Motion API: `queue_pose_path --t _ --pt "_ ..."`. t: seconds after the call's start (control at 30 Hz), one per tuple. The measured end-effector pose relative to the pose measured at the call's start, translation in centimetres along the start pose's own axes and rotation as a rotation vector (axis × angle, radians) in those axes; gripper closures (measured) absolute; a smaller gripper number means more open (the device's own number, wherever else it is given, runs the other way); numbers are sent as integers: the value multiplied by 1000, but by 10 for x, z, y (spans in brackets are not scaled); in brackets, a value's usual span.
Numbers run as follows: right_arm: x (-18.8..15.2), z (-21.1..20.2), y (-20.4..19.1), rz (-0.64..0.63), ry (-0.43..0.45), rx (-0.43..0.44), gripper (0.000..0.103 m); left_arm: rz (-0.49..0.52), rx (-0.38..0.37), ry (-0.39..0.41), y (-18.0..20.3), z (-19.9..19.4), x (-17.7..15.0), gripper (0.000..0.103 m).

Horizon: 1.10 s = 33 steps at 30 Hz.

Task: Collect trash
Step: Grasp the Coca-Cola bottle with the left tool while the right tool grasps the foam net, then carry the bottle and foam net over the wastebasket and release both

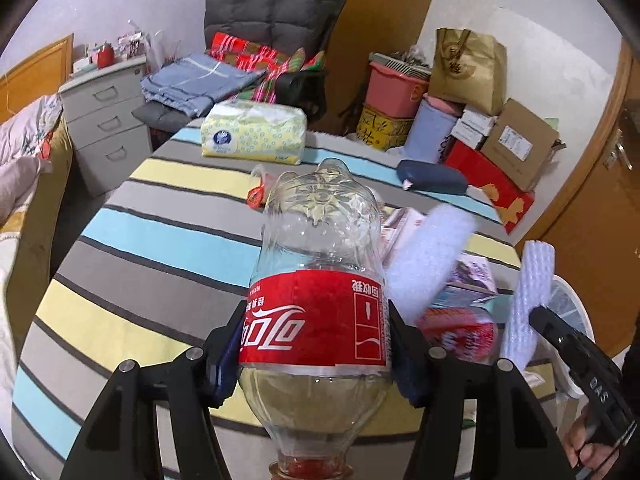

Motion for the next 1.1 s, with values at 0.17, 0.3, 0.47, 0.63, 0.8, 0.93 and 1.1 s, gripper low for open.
queue_pose_path --t 0.17,0.3,0.47,0.63,0.8,0.93,1.1 --pt "2 -12 4 11 28 -2 93 25 -15 40 16 -21 -4 41" --pt "3 -22 6 14 55 -7 93 52 -39 57 33 -33 -5 41" --pt "3 -38 14 27 93 -16 93 96 -76 79 62 -46 -9 41" --pt "1 -53 27 47 124 -40 93 141 -108 89 92 -53 -14 41" --pt "-2 -69 43 74 156 -66 93 204 -137 92 130 -57 -19 41" --pt "-4 -82 59 99 177 -96 93 254 -161 88 163 -56 -25 41" --pt "-9 -97 81 126 193 -144 93 307 -198 87 202 -54 -34 41"
Point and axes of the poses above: each gripper's, at about its wrist camera, not at the fingertips, and z roughly the way its jaws point, y to its right, x to its top, the point moved 4 cm from there along z, roughly the way its jaws point, and after that the axes turned 7 degrees about -y, right-handed, at the moved point
